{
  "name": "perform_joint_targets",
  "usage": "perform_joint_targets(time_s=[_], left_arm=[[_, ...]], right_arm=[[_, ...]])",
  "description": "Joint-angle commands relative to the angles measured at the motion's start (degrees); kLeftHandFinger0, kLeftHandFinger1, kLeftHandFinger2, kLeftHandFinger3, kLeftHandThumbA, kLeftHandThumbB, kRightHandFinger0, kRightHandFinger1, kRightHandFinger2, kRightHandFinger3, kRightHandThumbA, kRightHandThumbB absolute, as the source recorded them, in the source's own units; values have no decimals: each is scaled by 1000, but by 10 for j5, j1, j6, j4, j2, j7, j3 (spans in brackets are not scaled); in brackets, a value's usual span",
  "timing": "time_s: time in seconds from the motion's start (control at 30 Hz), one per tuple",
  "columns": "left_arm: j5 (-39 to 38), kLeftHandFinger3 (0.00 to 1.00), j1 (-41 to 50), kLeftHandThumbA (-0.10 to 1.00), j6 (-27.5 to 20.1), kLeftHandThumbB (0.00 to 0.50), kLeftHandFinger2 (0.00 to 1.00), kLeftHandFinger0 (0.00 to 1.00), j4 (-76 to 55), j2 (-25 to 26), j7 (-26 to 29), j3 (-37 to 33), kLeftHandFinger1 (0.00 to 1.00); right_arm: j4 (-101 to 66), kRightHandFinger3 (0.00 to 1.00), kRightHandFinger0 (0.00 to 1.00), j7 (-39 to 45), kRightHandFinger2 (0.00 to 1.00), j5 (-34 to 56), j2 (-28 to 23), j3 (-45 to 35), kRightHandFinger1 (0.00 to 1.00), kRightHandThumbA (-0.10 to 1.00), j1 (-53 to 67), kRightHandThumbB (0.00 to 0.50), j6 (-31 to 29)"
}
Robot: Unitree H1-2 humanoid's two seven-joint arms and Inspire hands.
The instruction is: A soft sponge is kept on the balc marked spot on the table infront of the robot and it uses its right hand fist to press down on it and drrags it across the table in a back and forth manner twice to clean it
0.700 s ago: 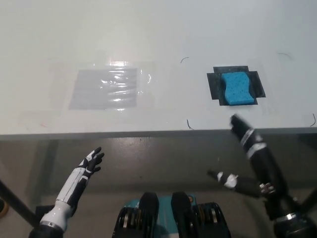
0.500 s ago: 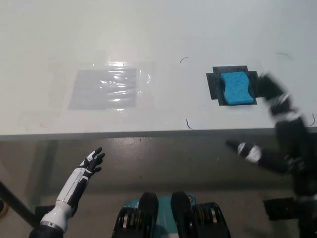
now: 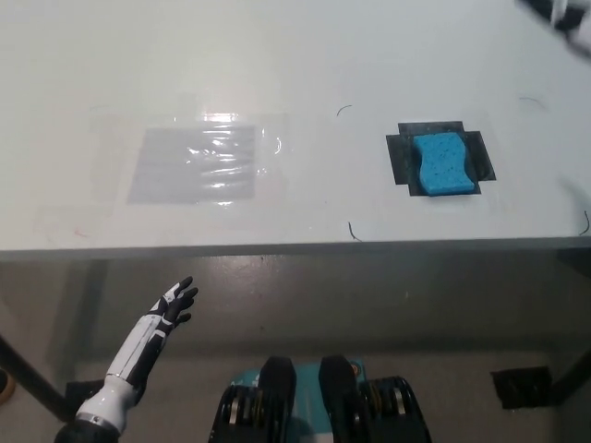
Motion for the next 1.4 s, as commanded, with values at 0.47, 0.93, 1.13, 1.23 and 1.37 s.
perform_joint_targets(time_s=[0.47, 0.93, 1.13, 1.23, 1.37], left_arm=[[-8, 1000, -2, 1000, -35, 500, 1000, 1000, -12, -4, -5, 10, 1000], [-6, 1000, 13, 1000, -30, 500, 1000, 1000, -14, -8, -5, 9, 1000], [-1, 1000, 19, 1000, -33, 500, 1000, 1000, -15, -4, -7, 7, 1000], [3, 1000, 17, 1000, -33, 500, 1000, 1000, -15, -4, -7, 4, 1000], [1, 1000, 17, 1000, -36, 500, 1000, 1000, -12, -5, -9, 4, 1000]], right_arm=[[401, 0, 0, -61, 0, -8, 42, -19, 0, 1000, -212, 244, -2], [794, 0, 0, -94, 0, -17, 44, -33, 0, 1000, -262, 137, -124], [889, 0, 0, -84, 0, 9, 43, -73, 0, 1000, -234, 239, -125], [906, 0, 0, -80, 0, 7, 46, -77, 0, 1000, -216, 280, -124], [918, 0, 0, -77, 0, 9, 56, -80, 0, 1000, -196, 302, -117]])
